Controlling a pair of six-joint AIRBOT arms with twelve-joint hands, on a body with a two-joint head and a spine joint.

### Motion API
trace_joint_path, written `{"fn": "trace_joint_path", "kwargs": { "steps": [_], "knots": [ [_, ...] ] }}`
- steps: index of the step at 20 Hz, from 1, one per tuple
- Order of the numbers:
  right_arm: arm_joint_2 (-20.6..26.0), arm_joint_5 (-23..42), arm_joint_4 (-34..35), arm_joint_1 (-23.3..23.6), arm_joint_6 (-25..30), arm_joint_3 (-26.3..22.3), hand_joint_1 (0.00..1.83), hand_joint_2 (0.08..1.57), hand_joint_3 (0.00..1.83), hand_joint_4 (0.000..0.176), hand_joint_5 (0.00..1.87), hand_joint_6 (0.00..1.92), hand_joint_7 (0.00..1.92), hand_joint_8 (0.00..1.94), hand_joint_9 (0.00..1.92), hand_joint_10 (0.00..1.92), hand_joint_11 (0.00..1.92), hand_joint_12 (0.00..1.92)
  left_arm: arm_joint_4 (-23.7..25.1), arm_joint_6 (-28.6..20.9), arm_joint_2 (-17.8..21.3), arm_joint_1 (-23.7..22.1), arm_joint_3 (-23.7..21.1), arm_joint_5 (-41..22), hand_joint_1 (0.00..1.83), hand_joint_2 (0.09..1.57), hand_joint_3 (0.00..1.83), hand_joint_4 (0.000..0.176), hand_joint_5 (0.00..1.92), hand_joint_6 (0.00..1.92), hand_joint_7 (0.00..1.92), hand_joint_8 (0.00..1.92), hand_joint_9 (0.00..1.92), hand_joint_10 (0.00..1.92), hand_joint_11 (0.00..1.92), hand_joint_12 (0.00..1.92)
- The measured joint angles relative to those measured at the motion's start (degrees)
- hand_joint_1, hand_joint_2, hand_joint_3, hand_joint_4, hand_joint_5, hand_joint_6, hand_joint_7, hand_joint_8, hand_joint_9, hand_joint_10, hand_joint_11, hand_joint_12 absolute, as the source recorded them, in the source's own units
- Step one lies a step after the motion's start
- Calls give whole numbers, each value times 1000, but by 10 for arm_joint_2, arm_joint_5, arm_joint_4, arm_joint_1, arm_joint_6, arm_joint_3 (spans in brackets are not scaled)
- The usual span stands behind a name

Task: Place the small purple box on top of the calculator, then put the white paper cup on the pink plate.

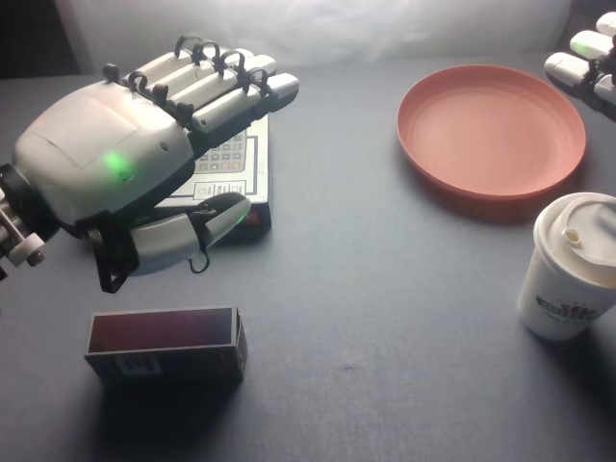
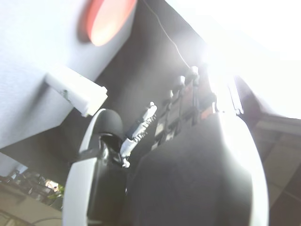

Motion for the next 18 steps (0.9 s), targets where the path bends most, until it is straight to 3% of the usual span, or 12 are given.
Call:
{"fn": "trace_joint_path", "kwargs": {
  "steps": [2, 5, 6, 7, 9, 11, 13, 14, 17, 18],
  "knots": [
    [0, -1, 6, 4, 0, 2, 232, 1280, 212, 0, 0, 0, 0, 0, 0, 0, 0, 0, 0, -2, 0, 0, 0, -2, 423, 1446, 4, 0, 76, 2, 0, 0, 0, 0, 0, 493],
    [-1, 0, 4, 6, 0, 1, 232, 1292, 141, 0, 0, 0, 0, 0, 0, 0, 0, 0, 0, -2, 0, 0, -1, -2, 334, 1412, 0, 0, 18, 0, 0, 0, 0, 0, 0, 45],
    [-1, 0, 3, 6, 0, 1, 212, 1289, 128, 0, 0, 0, 0, 0, 0, 0, 0, 0, -1, -3, 0, 0, -2, -2, 286, 1386, 0, 0, 3, 0, 0, 0, 0, 0, 0, 8],
    [-1, 1, 4, 6, 0, 1, 205, 1290, 124, 0, 0, 0, 0, 0, 0, 0, 0, 0, 0, -4, 0, 0, -3, -2, 287, 1358, 0, 0, 0, 0, 0, 0, 0, 0, 0, 1],
    [-1, 1, 7, 6, 0, 1, 231, 1307, 118, 0, 0, 0, 0, 0, 0, 0, 0, 0, 2, -4, 11, 10, -12, -2, 317, 1244, 0, 21, 0, 0, 0, 0, 0, 0, 0, 0],
    [-1, 1, 13, 6, 0, 1, 235, 1317, 106, 0, 0, 0, 0, 0, 0, 0, 0, 0, -1, -5, 28, 27, -24, 1, 384, 1113, 0, 30, 0, 0, 0, 0, 0, 0, 0, 0],
    [-1, 1, 13, 6, 0, 1, 222, 1319, 104, 0, 0, 0, 0, 0, 0, 0, 0, 0, -8, -5, 48, 49, -37, -1, 470, 1045, 0, 24, 0, 0, 0, 0, 0, 0, 0, 0],
    [-1, 1, 13, 6, 0, 1, 201, 1325, 105, 0, 0, 0, 0, 0, 0, 0, 0, 0, -20, -5, 53, 63, -42, -5, 515, 1036, 0, 0, 0, 0, 0, 0, 0, 0, 0, 0],
    [-1, 1, 15, 6, 0, 1, 195, 1330, 106, 0, 0, 0, 0, 0, 0, 0, 0, 0, -37, -12, 56, 115, -48, 2, 612, 998, 0, 0, 0, 0, 0, 0, 0, 0, 0, 0],
    [-1, 0, 19, 6, 0, 1, 206, 1330, 103, 0, 0, 0, 0, 0, 0, 0, 0, 0, -45, -15, 56, 134, -48, 8, 672, 969, 0, 10, 10, 4, 31, 12, 0, 0, 0, 0]
  ]
}}
